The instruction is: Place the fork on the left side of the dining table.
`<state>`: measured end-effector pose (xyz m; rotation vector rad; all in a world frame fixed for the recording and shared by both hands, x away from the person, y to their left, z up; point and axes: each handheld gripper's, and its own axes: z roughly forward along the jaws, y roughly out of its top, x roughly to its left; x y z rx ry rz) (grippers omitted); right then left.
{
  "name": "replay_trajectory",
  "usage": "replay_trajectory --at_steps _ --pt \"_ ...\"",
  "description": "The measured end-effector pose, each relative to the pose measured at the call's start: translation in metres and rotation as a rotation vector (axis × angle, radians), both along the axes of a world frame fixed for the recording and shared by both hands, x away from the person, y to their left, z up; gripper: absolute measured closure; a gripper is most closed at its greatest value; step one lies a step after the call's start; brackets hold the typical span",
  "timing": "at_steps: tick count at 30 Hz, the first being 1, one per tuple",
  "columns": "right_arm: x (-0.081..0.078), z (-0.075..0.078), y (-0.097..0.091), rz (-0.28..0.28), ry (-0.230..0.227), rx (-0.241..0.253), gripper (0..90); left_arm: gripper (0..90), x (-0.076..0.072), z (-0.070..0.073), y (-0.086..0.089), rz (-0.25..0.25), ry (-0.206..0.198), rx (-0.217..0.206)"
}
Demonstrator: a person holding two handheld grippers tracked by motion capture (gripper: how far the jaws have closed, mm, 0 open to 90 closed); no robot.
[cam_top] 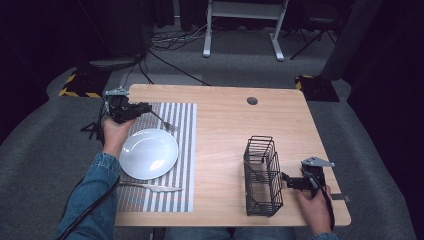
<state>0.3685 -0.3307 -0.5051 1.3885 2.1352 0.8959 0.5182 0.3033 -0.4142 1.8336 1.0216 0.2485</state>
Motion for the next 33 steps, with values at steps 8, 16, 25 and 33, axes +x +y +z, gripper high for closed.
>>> replay_trajectory --at_steps 8,16,25,33 --pt "0.000 0.000 0.000 -0.001 0.000 0.000 4.7 57.9 0.008 -0.004 0.005 0.036 0.038 0.027" --pt "0.000 0.000 0.000 -0.002 0.000 0.000 4.7 50.9 0.015 -0.020 0.019 0.090 0.088 -0.001" --pt "0.000 0.000 0.000 -0.001 -0.001 0.000 4.7 50.2 0.018 -0.032 0.026 0.124 0.106 0.037" --pt "0.000 0.000 0.000 -0.001 -0.001 0.000 4.7 50.3 0.019 -0.043 0.031 0.133 0.129 0.072"
